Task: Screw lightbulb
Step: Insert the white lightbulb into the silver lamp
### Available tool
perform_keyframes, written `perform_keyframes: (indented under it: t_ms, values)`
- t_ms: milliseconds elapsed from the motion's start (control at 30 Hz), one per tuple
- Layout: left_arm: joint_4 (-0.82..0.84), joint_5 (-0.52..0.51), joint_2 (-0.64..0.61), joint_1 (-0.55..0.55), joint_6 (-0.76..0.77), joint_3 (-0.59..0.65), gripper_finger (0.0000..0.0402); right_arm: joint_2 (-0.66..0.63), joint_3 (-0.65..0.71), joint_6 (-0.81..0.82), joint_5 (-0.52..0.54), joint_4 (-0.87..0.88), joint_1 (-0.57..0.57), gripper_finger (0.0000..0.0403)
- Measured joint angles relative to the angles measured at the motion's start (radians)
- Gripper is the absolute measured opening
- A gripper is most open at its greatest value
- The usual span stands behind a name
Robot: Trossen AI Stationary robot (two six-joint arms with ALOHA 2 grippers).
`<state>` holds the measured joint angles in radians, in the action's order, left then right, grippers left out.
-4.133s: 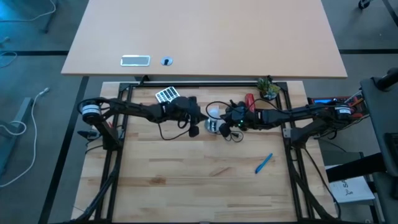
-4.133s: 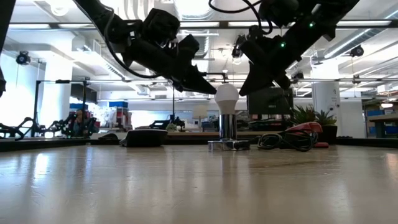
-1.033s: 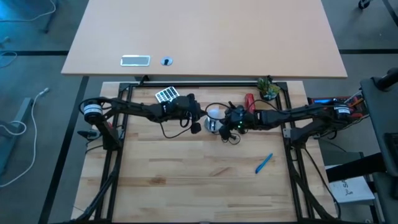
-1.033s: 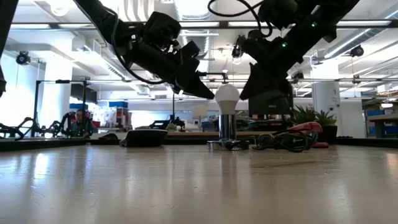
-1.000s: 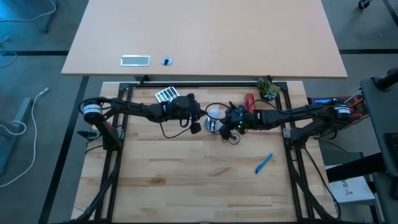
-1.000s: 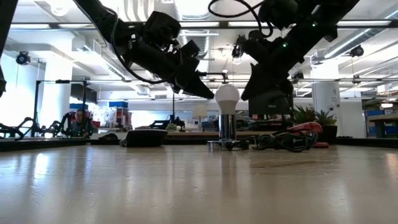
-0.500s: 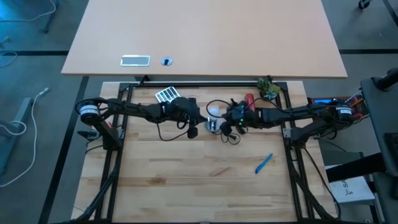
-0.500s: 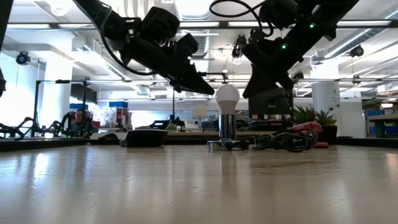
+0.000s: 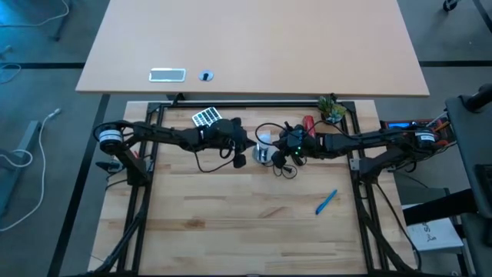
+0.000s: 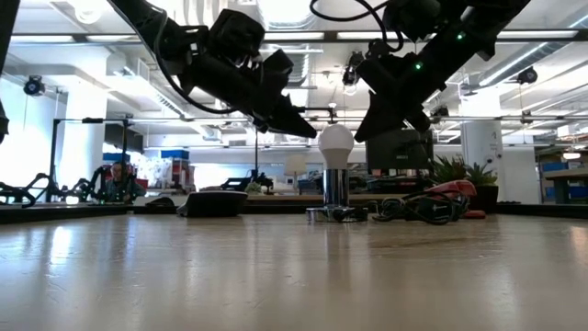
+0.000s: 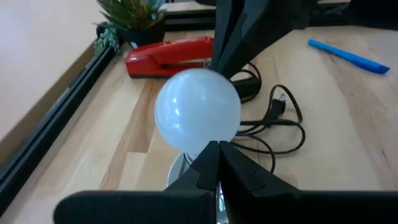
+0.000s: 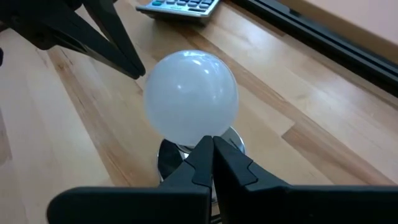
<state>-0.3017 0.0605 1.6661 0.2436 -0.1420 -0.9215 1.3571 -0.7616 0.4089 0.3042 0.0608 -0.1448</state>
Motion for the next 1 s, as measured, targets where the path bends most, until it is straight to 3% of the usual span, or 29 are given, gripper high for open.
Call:
perform_keyframes:
  t_ms: [700,1000]
  values:
    - [-0.085,-0.007,0.066,0.008,0.001,0.002,0.0000,0.019,0.001,-0.013,-0.016,-0.022,0.000,0.0000]
    - [-0.099,-0.008,0.067,0.007,0.007,0.002,0.0000,0.067,0.001,-0.009,-0.116,-0.118,0.004,0.0000]
